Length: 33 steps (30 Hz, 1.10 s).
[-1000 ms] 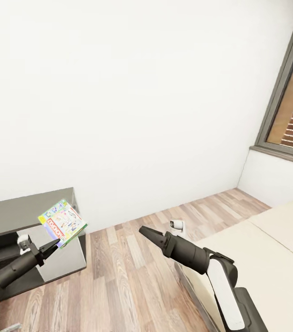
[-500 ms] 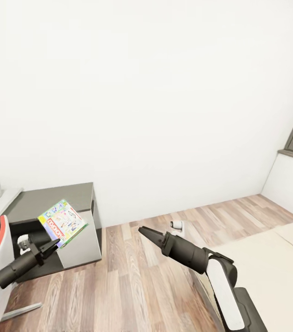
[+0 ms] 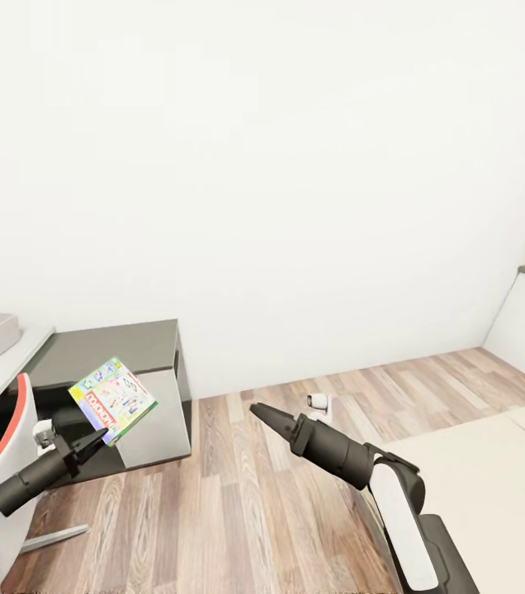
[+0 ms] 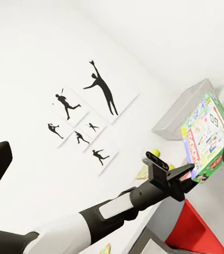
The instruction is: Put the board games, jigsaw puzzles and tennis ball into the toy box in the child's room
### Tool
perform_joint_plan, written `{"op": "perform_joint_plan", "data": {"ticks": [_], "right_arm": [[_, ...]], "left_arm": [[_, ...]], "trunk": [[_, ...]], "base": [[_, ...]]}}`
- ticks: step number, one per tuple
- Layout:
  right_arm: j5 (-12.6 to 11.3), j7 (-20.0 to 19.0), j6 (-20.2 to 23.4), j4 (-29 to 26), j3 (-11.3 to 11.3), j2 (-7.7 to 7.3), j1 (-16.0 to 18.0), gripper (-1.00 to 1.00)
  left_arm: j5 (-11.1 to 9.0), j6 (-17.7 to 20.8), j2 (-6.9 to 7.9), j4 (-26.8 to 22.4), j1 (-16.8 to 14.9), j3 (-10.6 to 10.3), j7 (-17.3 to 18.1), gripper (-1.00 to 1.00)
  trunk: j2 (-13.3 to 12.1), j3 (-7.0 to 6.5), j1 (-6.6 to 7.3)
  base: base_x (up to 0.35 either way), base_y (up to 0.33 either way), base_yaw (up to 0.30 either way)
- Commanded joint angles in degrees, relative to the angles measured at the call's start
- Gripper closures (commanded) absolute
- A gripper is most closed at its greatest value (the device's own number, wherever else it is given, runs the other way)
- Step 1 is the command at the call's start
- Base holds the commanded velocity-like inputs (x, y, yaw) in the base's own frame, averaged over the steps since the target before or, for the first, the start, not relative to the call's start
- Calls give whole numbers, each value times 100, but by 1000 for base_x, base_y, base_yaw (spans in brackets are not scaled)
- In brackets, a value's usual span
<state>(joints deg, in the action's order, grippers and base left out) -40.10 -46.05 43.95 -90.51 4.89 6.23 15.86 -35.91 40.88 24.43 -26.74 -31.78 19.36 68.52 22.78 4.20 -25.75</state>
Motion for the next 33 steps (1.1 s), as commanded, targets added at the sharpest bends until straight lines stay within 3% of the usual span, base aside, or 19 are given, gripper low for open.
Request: {"op": "perform_joint_plan", "data": {"ticks": [1,4,7,16,19,20,23,29,33], "right_arm": [[-35,-6,-127,27,-9,-6,5,-100],[-46,-9,-335,49,-11,-13,5,-100],[-31,5,-424,56,-5,-11,5,-100],[20,96,-466,149,7,-10,5,-100],[31,741,-377,112,13,-2,5,-100],[27,1171,-306,104,12,0,5,-100],[23,1755,-263,94,24,7,5,-100],[41,2211,-302,86,244,17,5,-100],[45,2729,-384,82,324,25,5,-100]], "left_arm": [[-22,51,1,2,-5,-124,1,100],[-27,51,1,2,-10,-350,0,100],[-28,51,1,2,-11,-444,9,100],[-29,44,12,2,-12,-450,49,100],[-30,43,17,2,-12,-437,57,100],[-30,44,17,2,-12,-433,56,100],[-35,43,25,2,-12,-427,62,100],[-32,88,35,2,-12,-424,60,100],[-30,129,36,2,-12,-435,50,100]], "trunk": [[14,22,-3],[14,37,-3],[14,42,-3],[14,44,-3],[14,44,-3],[14,44,-3],[14,44,-3],[14,44,-3],[14,44,-3]], "base": [[0,0,29],[0,0,16],[0,0,5],[0,0,1],[0,0,0],[0,0,0],[0,0,0],[0,0,0],[0,0,0]]}}
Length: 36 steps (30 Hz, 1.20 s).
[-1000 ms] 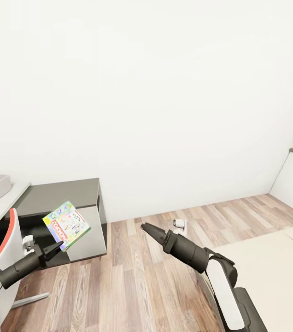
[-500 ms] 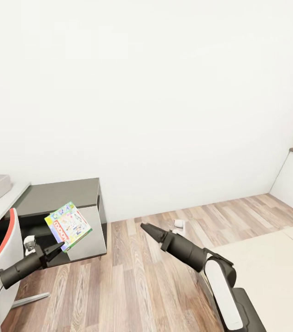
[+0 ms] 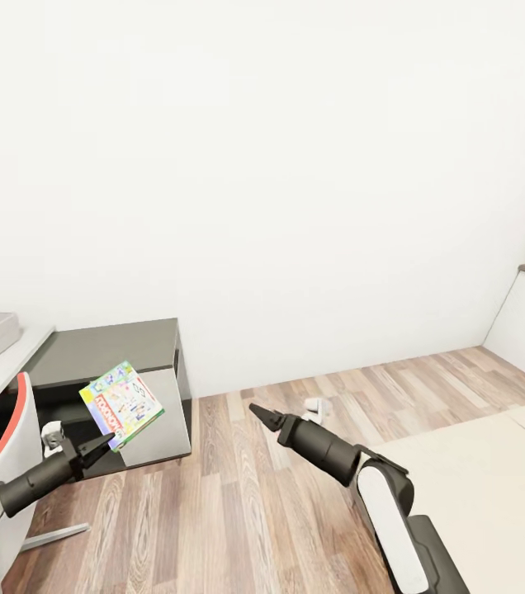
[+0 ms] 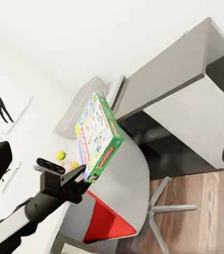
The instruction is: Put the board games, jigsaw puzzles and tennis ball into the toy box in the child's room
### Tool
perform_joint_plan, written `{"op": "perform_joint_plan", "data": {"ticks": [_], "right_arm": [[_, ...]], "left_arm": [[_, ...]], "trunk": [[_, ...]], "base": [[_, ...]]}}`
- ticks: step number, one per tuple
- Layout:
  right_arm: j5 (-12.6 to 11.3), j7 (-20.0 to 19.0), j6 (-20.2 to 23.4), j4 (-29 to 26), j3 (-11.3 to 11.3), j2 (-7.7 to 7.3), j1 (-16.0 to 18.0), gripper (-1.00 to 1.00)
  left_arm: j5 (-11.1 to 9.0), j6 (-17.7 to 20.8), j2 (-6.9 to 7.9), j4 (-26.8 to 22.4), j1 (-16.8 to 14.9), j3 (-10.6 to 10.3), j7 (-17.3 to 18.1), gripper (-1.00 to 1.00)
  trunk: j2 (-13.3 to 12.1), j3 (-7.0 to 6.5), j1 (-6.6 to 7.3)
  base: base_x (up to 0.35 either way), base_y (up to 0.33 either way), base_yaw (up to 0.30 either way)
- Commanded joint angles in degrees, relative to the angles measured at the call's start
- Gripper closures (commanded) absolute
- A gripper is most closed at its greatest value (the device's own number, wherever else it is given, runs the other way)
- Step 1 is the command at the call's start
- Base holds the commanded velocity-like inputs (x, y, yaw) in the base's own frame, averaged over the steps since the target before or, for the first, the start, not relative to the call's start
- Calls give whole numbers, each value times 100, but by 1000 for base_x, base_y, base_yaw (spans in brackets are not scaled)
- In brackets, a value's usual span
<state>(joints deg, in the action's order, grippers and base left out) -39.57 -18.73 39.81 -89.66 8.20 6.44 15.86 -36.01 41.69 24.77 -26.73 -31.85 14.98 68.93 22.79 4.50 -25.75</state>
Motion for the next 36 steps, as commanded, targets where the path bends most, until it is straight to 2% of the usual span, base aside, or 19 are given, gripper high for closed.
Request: {"op": "perform_joint_plan", "data": {"ticks": [1,5,8,9,12,13,14,16,18,20,23,25,28,36], "right_arm": [[-1,202,19,-6,62,4,5,-100],[-1,914,-2,-94,333,-4,5,-100],[-1,1156,25,-123,443,18,37,-100],[-1,1265,100,-127,475,40,144,-100],[-16,1870,796,-102,509,199,954,-100],[-40,2362,1105,-26,492,313,1371,-100],[-54,2719,1233,14,488,355,1619,-100],[-89,3387,1400,97,482,355,2103,-100],[-141,3797,1489,391,460,355,2635,-100],[-296,3947,1560,786,381,355,3049,-100],[-654,4077,1635,1599,19,355,3700,-100],[-728,4106,1626,1831,-158,355,3867,-100],[-768,4139,1602,2014,-338,355,4007,-100],[-822,4482,1600,1905,-395,355,4054,-100]], "left_arm": [[-20,60,4,2,-8,1,8,100],[-17,156,31,2,-28,-14,-4,100],[-9,436,78,-3,-51,-16,-33,100],[-6,564,126,-14,-68,-15,-64,100],[-7,963,282,-217,-313,-13,-191,100],[2,1226,325,-335,-527,-13,-304,100],[11,1379,341,-388,-679,-13,-422,100],[27,1574,358,-445,-1021,-14,-703,100],[20,1681,365,-445,-1417,-18,-988,100],[14,1726,368,-431,-1720,-15,-1248,100],[-8,1760,364,-387,-2193,-8,-1912,100],[-23,1766,366,-317,-2427,-6,-2259,100],[-51,1776,369,-139,-2826,0,-2604,100],[-40,1767,474,-57,-2993,47,-2725,100]], "trunk": [[13,13,-4],[13,13,-4],[13,13,-4],[13,13,-4],[13,13,-4],[13,13,-4],[13,13,-4],[13,13,-4],[13,13,-4],[13,13,-4],[13,13,-4],[13,13,-4],[13,13,-4],[13,23,-4]], "base": [[0,0,0],[0,0,0],[0,0,0],[0,0,0],[0,0,0],[0,0,0],[0,0,0],[0,0,0],[0,0,0],[0,0,0],[0,0,0],[0,0,0],[0,0,0],[0,0,120]]}}
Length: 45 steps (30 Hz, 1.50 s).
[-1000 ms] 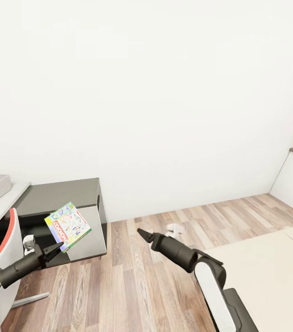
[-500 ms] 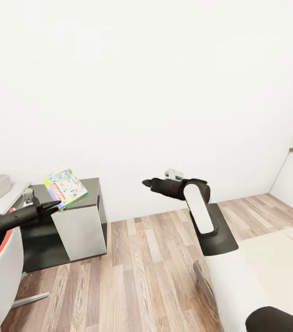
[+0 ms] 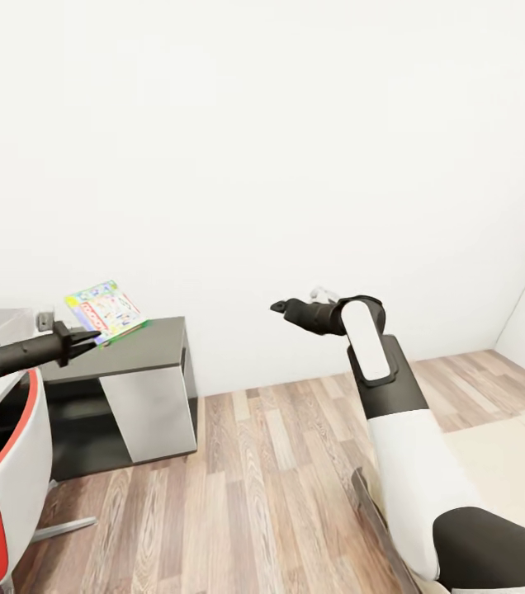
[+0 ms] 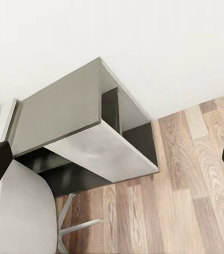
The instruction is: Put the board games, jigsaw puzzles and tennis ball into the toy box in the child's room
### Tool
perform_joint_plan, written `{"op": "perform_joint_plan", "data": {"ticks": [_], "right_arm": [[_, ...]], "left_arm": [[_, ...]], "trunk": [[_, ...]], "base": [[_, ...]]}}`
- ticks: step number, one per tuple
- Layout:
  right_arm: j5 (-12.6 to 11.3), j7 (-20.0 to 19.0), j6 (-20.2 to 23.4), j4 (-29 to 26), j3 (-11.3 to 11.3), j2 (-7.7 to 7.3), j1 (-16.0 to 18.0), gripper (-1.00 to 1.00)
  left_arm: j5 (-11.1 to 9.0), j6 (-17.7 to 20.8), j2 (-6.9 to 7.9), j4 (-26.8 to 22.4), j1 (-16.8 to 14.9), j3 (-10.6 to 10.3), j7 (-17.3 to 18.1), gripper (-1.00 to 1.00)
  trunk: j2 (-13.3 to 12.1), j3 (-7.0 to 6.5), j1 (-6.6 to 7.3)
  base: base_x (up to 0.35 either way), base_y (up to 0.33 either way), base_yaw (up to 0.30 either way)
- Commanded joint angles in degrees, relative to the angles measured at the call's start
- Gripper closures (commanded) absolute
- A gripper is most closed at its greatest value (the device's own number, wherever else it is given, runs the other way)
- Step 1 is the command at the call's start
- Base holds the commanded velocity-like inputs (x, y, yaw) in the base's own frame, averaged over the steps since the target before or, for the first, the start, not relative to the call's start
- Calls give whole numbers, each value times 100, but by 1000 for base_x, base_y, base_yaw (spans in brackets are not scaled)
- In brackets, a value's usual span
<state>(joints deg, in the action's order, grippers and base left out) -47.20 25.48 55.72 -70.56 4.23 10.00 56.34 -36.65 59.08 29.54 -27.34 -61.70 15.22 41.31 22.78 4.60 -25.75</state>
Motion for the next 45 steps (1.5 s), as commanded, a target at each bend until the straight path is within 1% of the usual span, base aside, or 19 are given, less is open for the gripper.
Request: {"op": "perform_joint_plan", "data": {"ticks": [1,4,7,17,27,33,42,45], "right_arm": [[-67,84,9,-14,3,0,7,-100],[-75,111,9,-24,12,0,8,-100],[-77,120,9,-27,22,0,12,-100],[-86,122,-5,-112,35,0,14,-100],[-95,117,6,-135,56,0,26,-100],[-96,115,16,-134,60,0,26,-100],[-97,107,3,-134,70,0,26,-100],[-97,106,-13,-134,185,0,26,-100]], "left_arm": [[22,27,32,5,-12,34,35,100],[19,32,100,8,-16,84,35,100],[17,33,130,9,-17,130,35,100],[1,34,140,9,-19,152,35,100],[-7,34,159,-6,-18,183,43,100],[-1,34,158,-11,-18,307,44,100],[0,34,158,-13,-18,323,44,100],[0,34,158,-12,-18,323,44,100]], "trunk": [[13,17,-4],[13,26,-4],[13,36,-4],[13,75,-4],[13,129,-4],[13,165,-4],[13,221,-4],[13,240,-4]], "base": [[0,0,241],[0,0,252],[13,-2,261],[119,-122,262],[31,-17,246],[252,-6,236],[293,-148,231],[281,-32,229]]}}
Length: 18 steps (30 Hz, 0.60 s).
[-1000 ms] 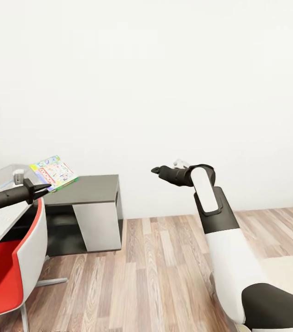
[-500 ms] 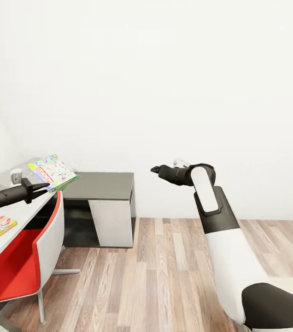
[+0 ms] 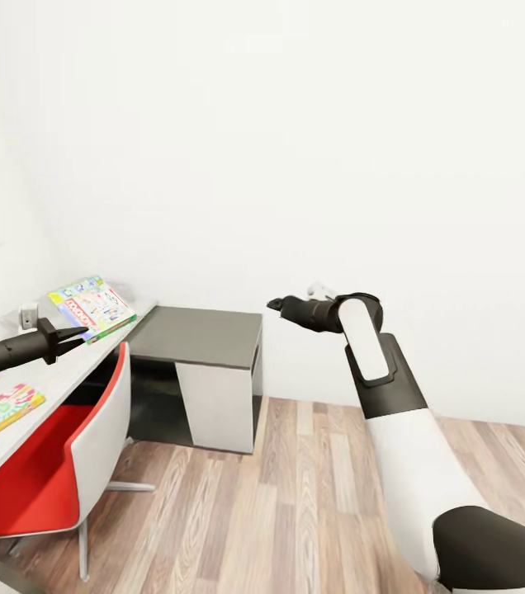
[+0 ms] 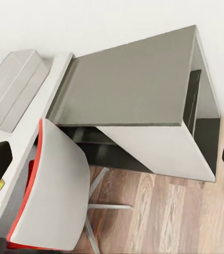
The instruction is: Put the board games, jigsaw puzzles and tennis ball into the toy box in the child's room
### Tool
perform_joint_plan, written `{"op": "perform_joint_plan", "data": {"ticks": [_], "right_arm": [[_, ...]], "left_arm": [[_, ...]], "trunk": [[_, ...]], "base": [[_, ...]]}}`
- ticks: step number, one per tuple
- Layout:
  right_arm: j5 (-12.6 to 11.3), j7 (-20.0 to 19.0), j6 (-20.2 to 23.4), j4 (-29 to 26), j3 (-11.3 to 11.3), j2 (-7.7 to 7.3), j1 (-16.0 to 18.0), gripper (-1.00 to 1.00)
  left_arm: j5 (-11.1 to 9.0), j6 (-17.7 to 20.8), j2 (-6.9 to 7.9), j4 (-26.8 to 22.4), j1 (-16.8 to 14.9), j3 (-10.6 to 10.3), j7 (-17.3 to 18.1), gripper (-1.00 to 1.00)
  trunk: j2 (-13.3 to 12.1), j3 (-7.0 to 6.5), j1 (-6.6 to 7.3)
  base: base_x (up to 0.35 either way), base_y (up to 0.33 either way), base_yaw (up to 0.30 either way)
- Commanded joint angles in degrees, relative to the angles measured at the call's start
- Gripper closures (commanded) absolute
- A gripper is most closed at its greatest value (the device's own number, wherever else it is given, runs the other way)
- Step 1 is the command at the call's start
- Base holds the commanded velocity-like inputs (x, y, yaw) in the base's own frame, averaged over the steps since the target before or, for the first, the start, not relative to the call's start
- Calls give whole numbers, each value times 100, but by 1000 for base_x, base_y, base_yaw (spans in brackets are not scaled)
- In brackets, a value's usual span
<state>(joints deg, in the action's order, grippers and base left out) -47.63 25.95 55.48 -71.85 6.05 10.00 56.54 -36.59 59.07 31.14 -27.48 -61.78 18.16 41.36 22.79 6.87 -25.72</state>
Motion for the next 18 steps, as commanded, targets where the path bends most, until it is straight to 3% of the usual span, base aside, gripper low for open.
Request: {"op": "perform_joint_plan", "data": {"ticks": [1,9,12,18], "right_arm": [[-53,57,11,-5,49,0,6,-100],[-102,51,46,-149,348,0,200,-100],[-336,58,37,-179,524,0,396,-100],[-632,67,18,-189,624,0,490,-100]], "left_arm": [[-6,34,-3,4,-10,31,39,100],[-6,27,-3,-5,-11,61,39,100],[-7,27,-3,-27,-10,100,39,100],[-6,31,-3,-35,-13,116,39,100]], "trunk": [[13,19,-6],[13,69,-6],[13,87,-6],[13,126,-6]], "base": [[280,-10,229],[236,-65,229],[175,-160,229],[166,-152,224]]}}
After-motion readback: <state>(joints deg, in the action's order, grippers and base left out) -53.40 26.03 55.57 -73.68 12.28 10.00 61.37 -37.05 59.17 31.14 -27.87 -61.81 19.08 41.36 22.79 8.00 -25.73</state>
